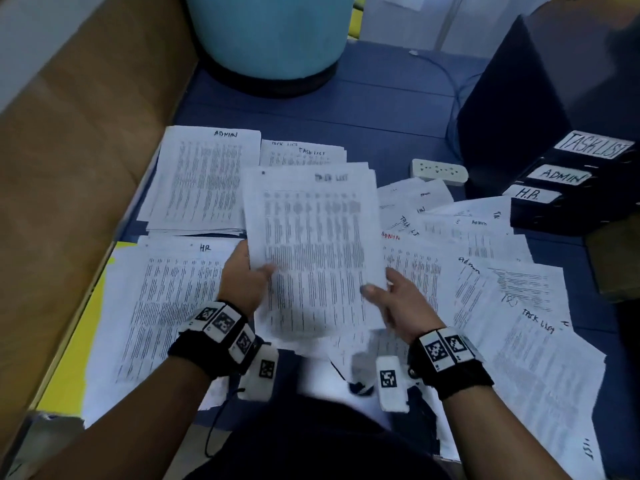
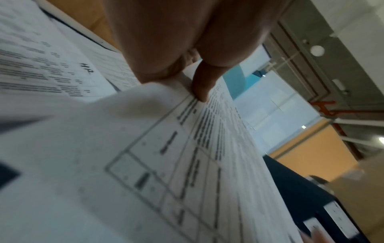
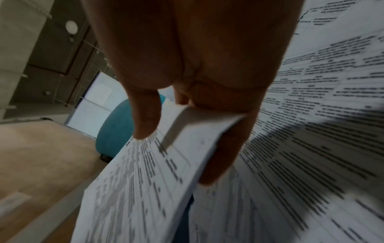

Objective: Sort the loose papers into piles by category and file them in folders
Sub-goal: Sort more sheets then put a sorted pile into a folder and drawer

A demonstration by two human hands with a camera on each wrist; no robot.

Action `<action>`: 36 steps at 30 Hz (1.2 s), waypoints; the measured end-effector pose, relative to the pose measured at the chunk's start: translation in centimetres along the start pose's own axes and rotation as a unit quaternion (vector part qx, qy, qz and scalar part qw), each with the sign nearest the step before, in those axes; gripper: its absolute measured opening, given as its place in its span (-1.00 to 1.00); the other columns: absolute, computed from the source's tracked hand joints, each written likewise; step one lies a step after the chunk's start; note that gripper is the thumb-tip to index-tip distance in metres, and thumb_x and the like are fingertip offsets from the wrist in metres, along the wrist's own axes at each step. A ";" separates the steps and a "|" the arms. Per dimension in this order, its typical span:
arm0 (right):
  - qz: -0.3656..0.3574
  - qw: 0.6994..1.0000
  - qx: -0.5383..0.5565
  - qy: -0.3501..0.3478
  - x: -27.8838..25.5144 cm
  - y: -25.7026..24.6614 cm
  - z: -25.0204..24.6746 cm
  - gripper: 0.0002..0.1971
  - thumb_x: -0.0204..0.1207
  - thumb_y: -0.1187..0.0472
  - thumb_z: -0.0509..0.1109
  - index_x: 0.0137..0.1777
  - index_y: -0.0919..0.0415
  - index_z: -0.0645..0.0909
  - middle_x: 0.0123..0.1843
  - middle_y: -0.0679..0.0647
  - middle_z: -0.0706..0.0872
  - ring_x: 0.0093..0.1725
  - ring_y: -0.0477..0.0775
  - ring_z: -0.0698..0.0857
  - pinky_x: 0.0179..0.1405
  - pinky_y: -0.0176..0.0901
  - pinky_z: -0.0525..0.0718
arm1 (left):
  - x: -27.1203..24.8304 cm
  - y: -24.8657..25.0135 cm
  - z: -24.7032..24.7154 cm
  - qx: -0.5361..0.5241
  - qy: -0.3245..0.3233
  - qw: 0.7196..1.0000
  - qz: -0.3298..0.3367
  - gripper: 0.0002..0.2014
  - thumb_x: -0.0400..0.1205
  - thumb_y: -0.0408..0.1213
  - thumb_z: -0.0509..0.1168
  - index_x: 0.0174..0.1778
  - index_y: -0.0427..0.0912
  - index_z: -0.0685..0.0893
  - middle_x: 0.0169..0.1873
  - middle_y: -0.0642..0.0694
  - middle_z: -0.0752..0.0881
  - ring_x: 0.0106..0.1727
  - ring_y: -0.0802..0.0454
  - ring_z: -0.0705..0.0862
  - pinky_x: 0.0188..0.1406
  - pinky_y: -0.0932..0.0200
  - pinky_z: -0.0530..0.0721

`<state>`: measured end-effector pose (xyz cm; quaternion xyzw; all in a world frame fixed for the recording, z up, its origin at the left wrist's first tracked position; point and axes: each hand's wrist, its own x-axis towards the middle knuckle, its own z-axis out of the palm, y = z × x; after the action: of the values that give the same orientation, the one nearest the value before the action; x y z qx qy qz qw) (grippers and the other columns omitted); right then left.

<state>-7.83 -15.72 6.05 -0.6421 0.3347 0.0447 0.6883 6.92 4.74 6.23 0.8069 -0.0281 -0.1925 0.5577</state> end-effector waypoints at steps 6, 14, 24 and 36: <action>0.025 0.999 0.010 0.047 3.6 -0.9 2.9 -0.77 0.68 0.36 0.26 0.30 0.24 0.54 0.06 0.23 0.77 -0.45 0.12 0.77 -0.57 -0.20 0.59 | 5.1 -1.2 -1.6 -0.054 0.014 0.997 -0.044 -0.66 0.65 -0.47 0.24 0.31 -0.10 0.50 0.07 -0.13 0.71 -0.06 -0.01 0.70 -0.07 0.07 0.70; 0.016 0.987 -0.020 0.159 14.1 -4.4 4.2 -0.82 0.65 0.34 0.24 0.20 0.19 0.55 -0.36 0.09 0.55 -0.61 -0.06 0.54 -0.58 -0.22 0.49 | 9.0 -2.6 -1.7 -0.121 0.006 0.988 -0.098 -0.49 0.66 -0.53 0.22 0.48 -0.05 0.33 0.06 -0.07 0.62 -0.11 -0.08 0.70 -0.15 -0.03 0.76; 0.114 0.970 -0.146 0.160 20.8 -4.4 7.1 -0.72 0.68 0.45 0.19 0.37 0.33 0.44 0.03 0.17 0.59 -0.45 0.03 0.56 -0.59 -0.24 0.63 | 10.7 -4.6 -1.3 -0.088 -0.009 0.989 -0.119 -0.58 0.63 -0.54 0.23 0.32 -0.01 0.43 0.16 -0.10 0.61 -0.11 -0.06 0.71 -0.20 0.04 0.68; 0.046 0.956 -0.222 0.187 9.3 -2.6 -2.7 -0.75 0.58 0.00 0.42 -0.01 0.19 0.55 -0.18 0.04 0.71 -0.39 0.09 0.77 -0.53 -0.20 0.57 | 5.5 -1.4 4.0 0.011 -0.144 0.989 -0.026 -0.71 0.59 -0.45 0.30 0.09 0.04 0.61 0.07 -0.04 0.66 -0.07 -0.03 0.67 -0.21 0.09 0.66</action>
<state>-0.49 -22.09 3.60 -0.7592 0.4688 0.0286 0.4506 10.40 0.31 2.20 0.7776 -0.0887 -0.3207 0.5335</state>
